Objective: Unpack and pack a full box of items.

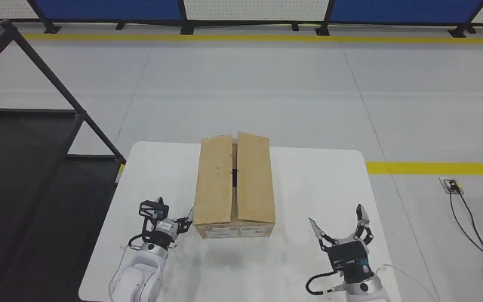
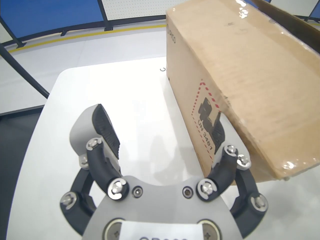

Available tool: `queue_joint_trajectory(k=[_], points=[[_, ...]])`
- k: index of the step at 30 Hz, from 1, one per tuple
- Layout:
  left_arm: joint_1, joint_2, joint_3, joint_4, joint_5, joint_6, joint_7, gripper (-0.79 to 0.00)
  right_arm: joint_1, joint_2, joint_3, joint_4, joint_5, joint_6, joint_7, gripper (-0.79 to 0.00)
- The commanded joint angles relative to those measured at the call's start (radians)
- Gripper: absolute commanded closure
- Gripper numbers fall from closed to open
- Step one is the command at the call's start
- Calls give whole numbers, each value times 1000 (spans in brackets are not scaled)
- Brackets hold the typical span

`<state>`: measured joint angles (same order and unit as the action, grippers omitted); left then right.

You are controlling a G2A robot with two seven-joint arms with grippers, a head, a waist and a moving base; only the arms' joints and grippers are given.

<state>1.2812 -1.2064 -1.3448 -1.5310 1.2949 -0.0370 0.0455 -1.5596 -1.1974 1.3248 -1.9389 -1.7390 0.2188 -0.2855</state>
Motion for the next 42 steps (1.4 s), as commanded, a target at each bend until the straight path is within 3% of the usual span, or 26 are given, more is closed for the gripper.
queue_joint_trajectory(k=[1,9,17,26,35,42], points=[[-4,-2,5,3,-3,-7,-3,-785,13,-1,-19,9,-107,16,-3,-785],[-5,-5,26,-9,7,-52,-9,-785,56,-8,-90,42,-392,45,60,-785],[5,-8,67,-29,49,-104,-16,-785,109,-15,-137,84,-616,0,164,-785],[11,-14,104,-37,62,-136,-12,-785,170,-28,-173,130,-650,-46,205,-785],[-4,-21,139,-43,77,-149,-10,-785,258,-54,-221,227,-636,22,255,-785],[14,-18,83,-48,40,-128,22,-785,318,-70,-241,286,-625,39,255,-785]])
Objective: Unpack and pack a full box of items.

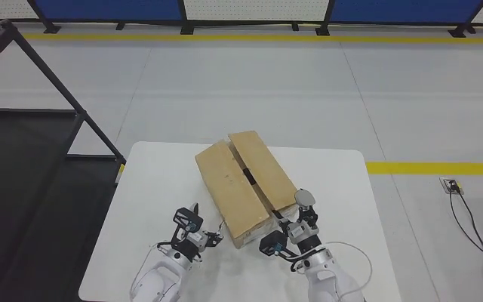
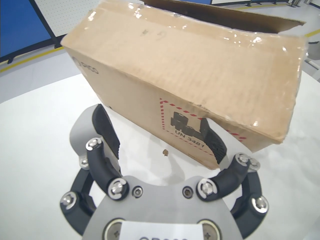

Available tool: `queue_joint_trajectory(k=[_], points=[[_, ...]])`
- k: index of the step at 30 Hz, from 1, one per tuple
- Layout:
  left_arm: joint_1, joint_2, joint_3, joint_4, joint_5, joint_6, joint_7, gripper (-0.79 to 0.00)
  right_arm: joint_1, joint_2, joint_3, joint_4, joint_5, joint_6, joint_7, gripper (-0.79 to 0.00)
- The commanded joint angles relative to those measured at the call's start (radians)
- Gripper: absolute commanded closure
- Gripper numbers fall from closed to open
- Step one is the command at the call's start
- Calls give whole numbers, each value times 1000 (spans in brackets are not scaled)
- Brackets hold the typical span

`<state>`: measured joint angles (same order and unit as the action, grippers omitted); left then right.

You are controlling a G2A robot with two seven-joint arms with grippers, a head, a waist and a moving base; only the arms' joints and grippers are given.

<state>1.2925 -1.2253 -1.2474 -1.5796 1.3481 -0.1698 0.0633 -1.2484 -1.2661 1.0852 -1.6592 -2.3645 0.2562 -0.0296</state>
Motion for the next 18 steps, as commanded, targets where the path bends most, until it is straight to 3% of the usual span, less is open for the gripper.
queue_joint_trajectory(k=[1,3,4,8,18], points=[[7,2,-25,0,-22,5,7,-785,13,-3,-3,13,0,4,-1,-730],[15,4,-55,-1,-48,12,13,-785,25,-7,-5,27,2,6,-3,-360],[19,5,-72,-1,-61,16,16,-785,30,-9,-7,33,3,2,-5,-320],[31,8,-120,-5,-98,33,24,-785,45,-13,-5,52,15,-26,-11,-22],[39,10,-184,-17,-189,16,26,-785,50,-12,32,64,59,-109,-70,0]])
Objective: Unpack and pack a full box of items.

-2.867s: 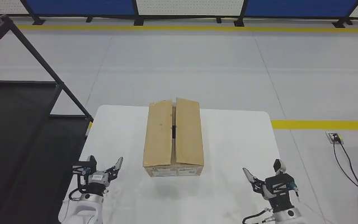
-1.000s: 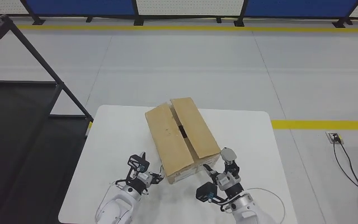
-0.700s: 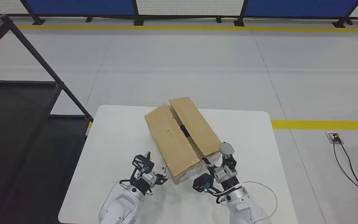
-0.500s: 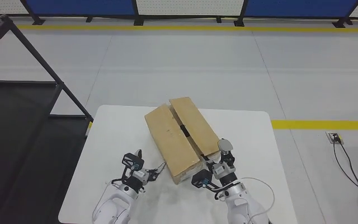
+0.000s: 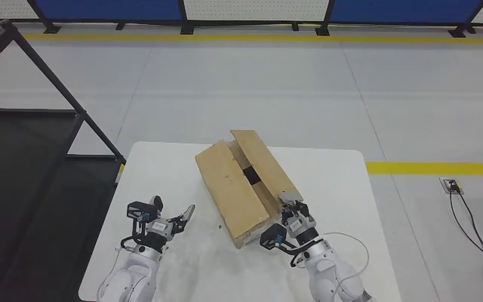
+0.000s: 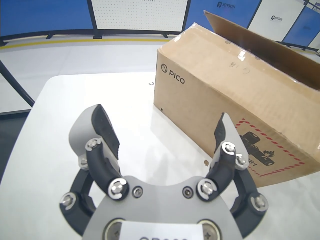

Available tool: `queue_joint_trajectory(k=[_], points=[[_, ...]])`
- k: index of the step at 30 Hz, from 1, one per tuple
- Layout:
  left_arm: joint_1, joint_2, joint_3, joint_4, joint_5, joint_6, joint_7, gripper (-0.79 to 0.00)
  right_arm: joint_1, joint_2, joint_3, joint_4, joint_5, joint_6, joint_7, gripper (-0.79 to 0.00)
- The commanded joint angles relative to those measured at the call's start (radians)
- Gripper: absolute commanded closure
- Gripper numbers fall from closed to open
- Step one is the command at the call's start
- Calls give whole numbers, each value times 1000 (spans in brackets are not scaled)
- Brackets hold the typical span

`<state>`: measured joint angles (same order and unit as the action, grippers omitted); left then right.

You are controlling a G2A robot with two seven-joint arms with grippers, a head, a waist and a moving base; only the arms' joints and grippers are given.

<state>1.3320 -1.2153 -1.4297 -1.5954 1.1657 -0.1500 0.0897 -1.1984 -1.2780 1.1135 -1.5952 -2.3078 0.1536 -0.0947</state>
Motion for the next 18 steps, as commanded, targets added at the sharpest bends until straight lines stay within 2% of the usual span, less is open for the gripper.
queue_joint_trajectory(k=[1,8,18], points=[[-1,0,-5,-2,-18,-13,-2,-785,2,1,10,2,5,-16,-14,0],[0,0,-12,-4,-18,-19,-9,-785,-2,10,52,-2,22,-83,-96,0],[-1,-1,-8,-8,-4,-23,-24,-785,4,27,127,-5,83,-229,-200,0]])
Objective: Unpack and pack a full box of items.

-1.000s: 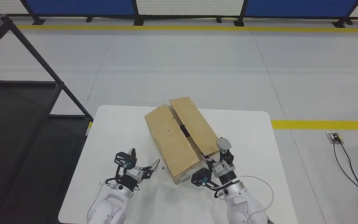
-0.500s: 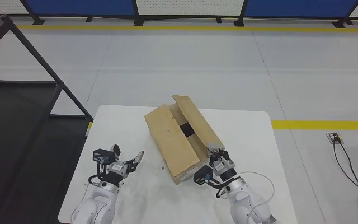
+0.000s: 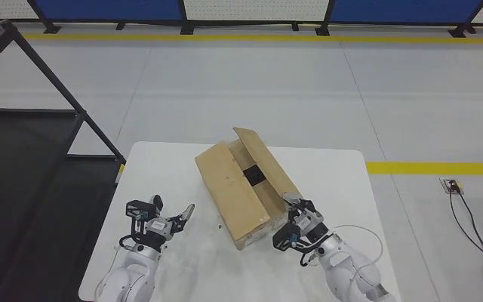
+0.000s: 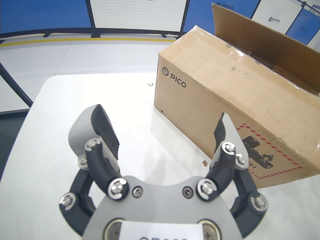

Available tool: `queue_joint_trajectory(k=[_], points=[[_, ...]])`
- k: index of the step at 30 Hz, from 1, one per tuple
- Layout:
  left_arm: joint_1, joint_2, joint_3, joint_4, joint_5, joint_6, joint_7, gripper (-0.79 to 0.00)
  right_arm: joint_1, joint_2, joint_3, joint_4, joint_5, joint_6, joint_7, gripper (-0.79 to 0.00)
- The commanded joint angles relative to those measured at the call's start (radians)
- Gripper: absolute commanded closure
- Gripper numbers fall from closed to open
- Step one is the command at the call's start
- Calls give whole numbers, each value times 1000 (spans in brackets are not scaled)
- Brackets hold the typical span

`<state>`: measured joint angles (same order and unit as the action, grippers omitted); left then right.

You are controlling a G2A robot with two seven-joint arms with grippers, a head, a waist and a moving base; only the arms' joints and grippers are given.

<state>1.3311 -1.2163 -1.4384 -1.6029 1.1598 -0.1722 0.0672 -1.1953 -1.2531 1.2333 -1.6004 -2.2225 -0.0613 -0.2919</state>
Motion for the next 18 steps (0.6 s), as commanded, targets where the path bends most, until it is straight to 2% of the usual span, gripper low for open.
queue_joint_trajectory(k=[1,17,18], points=[[0,0,0,-1,5,-1,-2,-785,1,4,13,-1,-6,-27,-4,0],[10,1,2,-9,45,-17,-3,-785,-7,29,99,-33,6,-175,-46,0],[10,1,3,-10,47,-17,-3,-785,-7,30,103,-33,9,-179,-47,-83]])
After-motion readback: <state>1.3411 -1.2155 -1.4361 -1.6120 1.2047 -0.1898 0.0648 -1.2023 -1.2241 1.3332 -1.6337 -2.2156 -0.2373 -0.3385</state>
